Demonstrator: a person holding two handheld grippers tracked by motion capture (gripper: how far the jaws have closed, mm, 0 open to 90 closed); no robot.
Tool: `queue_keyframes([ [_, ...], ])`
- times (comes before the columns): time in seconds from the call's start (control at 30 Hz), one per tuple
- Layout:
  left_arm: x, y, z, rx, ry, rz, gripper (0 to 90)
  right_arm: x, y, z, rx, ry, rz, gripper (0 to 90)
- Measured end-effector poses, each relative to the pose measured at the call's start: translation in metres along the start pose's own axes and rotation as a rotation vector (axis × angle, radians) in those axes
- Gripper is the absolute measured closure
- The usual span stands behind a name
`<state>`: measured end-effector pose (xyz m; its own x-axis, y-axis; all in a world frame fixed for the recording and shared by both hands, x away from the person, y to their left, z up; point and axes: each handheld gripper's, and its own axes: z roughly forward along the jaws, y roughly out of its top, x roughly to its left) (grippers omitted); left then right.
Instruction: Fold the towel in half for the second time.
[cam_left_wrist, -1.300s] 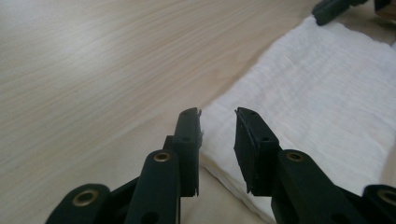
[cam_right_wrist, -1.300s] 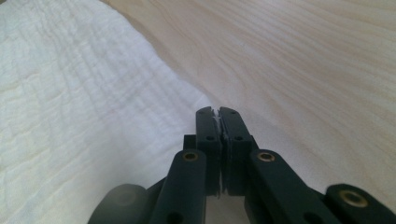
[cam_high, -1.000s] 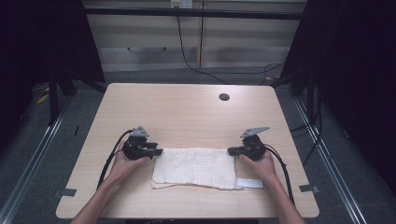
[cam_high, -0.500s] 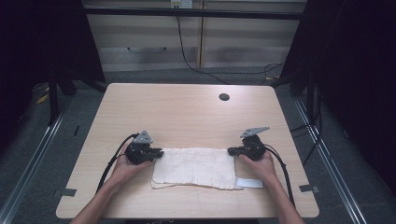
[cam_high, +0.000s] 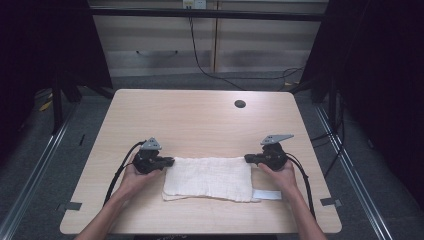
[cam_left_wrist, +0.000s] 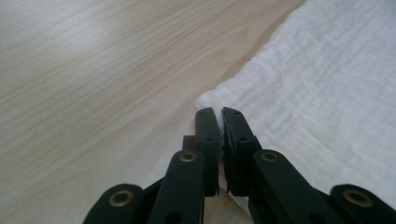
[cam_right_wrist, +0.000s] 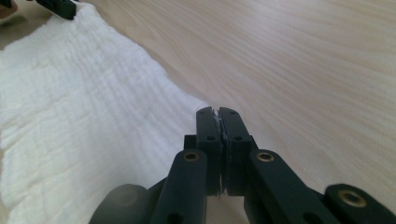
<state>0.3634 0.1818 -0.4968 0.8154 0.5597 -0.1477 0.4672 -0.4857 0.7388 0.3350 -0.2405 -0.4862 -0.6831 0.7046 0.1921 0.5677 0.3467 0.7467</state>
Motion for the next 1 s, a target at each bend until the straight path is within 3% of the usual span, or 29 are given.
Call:
queue_keyframes([
  [0.43,0.005,0.000,-0.005,-0.018,0.004,-0.021,85.9,0.016,0.018,-0.015,-0.080,0.037,-0.049,88.1],
  [0.7,0.006,0.001,-0.009,-0.029,0.007,-0.028,85.9,0.026,0.023,-0.023,-0.096,0.075,-0.081,88.1],
  [0.8,0.006,0.002,-0.010,-0.040,-0.016,-0.051,85.9,0.031,0.024,-0.027,-0.107,0.091,-0.086,88.1],
  [1.0,0.002,0.006,-0.010,-0.047,0.003,-0.041,86.0,0.045,0.026,-0.032,-0.119,0.119,-0.107,88.0],
])
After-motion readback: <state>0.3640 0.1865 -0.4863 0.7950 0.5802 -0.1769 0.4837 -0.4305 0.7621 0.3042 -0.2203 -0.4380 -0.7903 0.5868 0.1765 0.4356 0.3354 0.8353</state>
